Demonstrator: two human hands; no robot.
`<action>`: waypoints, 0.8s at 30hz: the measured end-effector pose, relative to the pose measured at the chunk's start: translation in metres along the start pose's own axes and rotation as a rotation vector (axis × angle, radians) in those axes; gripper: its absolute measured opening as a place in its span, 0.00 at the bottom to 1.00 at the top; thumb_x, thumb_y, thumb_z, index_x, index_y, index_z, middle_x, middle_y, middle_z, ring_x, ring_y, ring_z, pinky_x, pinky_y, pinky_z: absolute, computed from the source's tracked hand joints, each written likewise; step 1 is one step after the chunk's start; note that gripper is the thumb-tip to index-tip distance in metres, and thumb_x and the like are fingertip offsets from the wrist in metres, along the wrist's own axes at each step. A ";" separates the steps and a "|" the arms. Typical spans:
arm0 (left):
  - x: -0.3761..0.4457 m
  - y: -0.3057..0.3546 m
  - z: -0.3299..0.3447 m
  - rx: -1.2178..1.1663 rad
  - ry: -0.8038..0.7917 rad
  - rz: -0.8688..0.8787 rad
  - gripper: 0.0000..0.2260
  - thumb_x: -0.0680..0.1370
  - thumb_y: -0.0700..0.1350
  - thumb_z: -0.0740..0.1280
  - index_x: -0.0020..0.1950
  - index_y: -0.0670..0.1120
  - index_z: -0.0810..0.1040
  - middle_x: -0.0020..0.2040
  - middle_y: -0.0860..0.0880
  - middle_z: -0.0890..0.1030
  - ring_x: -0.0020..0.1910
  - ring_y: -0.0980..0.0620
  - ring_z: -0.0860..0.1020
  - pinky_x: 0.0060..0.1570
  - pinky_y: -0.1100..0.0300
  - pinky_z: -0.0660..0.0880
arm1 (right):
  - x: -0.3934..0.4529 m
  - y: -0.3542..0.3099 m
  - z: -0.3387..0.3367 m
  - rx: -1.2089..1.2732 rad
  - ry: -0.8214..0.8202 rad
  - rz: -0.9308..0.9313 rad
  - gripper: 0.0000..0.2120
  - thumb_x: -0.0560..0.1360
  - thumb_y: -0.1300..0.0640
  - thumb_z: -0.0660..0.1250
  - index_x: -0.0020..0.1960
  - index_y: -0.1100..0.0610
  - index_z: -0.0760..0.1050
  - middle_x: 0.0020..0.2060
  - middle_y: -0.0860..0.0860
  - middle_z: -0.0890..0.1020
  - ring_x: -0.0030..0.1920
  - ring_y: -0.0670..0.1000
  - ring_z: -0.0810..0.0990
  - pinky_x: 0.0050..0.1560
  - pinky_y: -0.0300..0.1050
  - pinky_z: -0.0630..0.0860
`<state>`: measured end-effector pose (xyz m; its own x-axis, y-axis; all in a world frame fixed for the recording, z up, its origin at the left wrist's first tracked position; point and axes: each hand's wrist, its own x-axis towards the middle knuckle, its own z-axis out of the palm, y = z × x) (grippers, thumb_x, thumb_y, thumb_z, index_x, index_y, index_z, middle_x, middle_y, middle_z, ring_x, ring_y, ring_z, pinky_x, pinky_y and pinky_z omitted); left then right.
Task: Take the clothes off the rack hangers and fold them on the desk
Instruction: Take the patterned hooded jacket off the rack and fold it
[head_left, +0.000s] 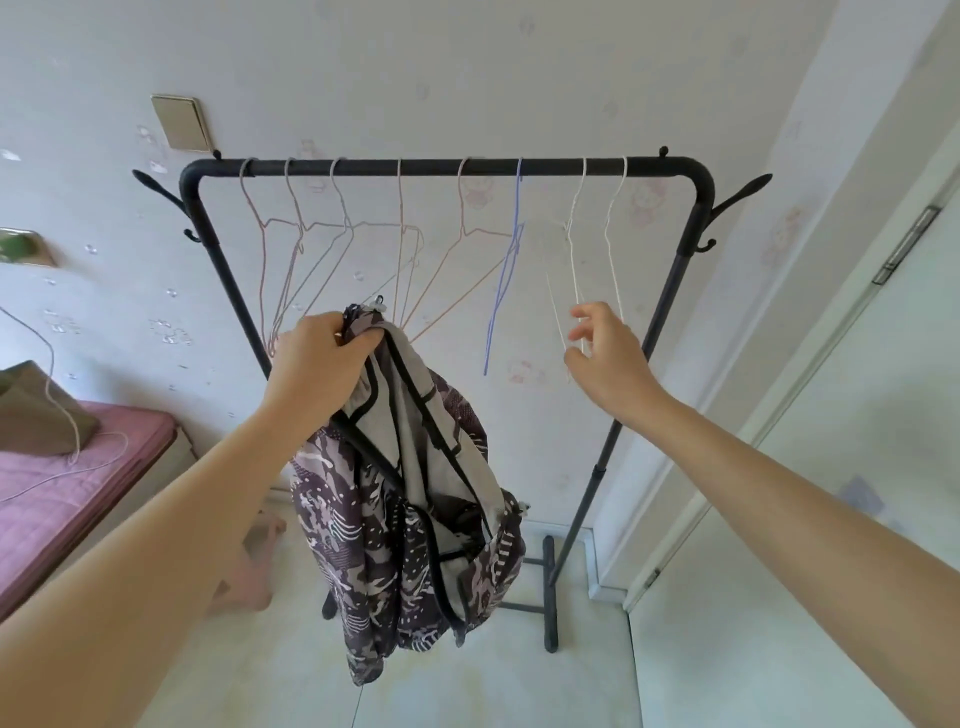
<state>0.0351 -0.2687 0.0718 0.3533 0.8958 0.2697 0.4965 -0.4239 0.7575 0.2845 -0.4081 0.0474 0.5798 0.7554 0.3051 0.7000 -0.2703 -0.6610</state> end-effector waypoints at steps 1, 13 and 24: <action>-0.004 0.002 -0.006 -0.001 0.011 0.000 0.16 0.78 0.51 0.65 0.44 0.37 0.79 0.37 0.38 0.81 0.36 0.43 0.78 0.38 0.52 0.75 | -0.019 0.000 0.006 -0.001 -0.086 0.049 0.21 0.76 0.64 0.62 0.69 0.58 0.65 0.55 0.53 0.76 0.56 0.52 0.74 0.51 0.38 0.67; -0.023 0.026 -0.058 -0.164 0.044 -0.047 0.15 0.79 0.51 0.64 0.36 0.44 0.72 0.30 0.49 0.72 0.30 0.51 0.71 0.32 0.60 0.67 | -0.145 -0.014 0.059 -0.189 -1.095 0.241 0.34 0.77 0.40 0.63 0.76 0.55 0.58 0.71 0.53 0.67 0.71 0.54 0.67 0.67 0.40 0.62; -0.053 -0.007 -0.127 -0.090 0.103 -0.118 0.20 0.77 0.52 0.66 0.43 0.33 0.79 0.36 0.42 0.75 0.35 0.48 0.72 0.38 0.56 0.67 | -0.139 -0.047 0.114 0.396 -0.774 0.232 0.24 0.80 0.43 0.59 0.74 0.47 0.64 0.67 0.45 0.73 0.67 0.50 0.71 0.72 0.52 0.65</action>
<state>-0.0880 -0.2965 0.1283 0.2112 0.9496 0.2315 0.4551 -0.3052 0.8365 0.1237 -0.4328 -0.0422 0.1449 0.9369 -0.3182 0.3228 -0.3487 -0.8799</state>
